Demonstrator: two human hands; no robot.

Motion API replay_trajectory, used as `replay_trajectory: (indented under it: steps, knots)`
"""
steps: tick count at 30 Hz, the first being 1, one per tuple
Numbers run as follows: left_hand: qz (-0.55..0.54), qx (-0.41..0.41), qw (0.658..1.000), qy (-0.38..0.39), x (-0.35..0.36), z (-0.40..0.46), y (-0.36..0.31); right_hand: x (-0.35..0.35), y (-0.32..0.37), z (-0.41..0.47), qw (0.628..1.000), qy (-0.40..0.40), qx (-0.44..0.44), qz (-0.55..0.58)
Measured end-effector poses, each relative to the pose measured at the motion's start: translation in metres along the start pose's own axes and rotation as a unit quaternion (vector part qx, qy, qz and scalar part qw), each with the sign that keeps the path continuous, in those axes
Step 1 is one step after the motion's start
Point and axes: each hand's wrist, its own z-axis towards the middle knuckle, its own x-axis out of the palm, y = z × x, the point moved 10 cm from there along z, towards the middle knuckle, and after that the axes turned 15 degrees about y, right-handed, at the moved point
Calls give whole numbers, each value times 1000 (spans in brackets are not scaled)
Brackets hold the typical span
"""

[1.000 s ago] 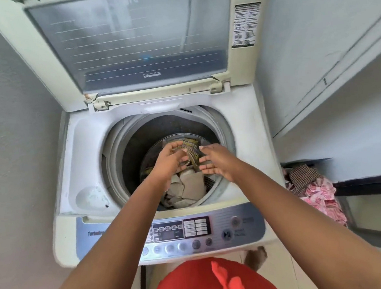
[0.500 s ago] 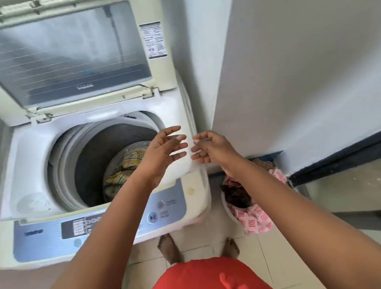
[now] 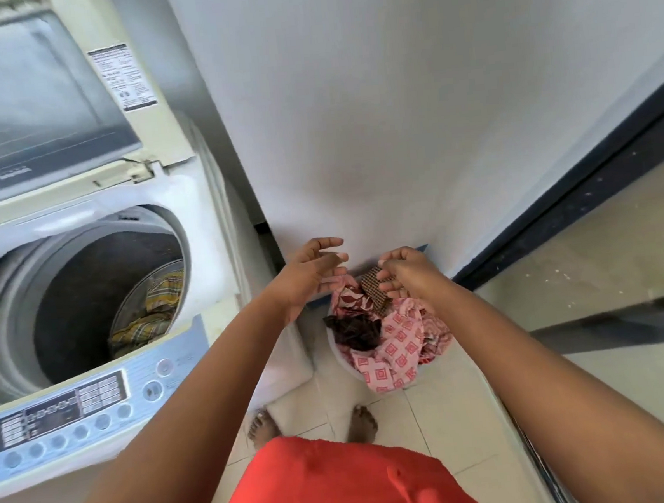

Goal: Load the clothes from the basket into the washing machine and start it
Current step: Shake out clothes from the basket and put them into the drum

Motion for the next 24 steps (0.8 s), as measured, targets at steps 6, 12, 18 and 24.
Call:
replay_trajectory:
  steps: [6, 12, 18, 24]
  knots:
    - [36, -91, 995, -15, 18, 32, 62, -50, -53, 0, 998, -28, 54, -8]
    - [106, -170, 979, -27, 13, 51, 110, -69, -93, 13, 994, -41, 97, -1]
    - [141, -198, 969, -37, 4, 81, 143, -59, -119, 50, 990, -19, 127, -53]
    - [178, -240, 954, -33, -13, 121, 216, -31, -178, 119, 981, 24, 130, -138]
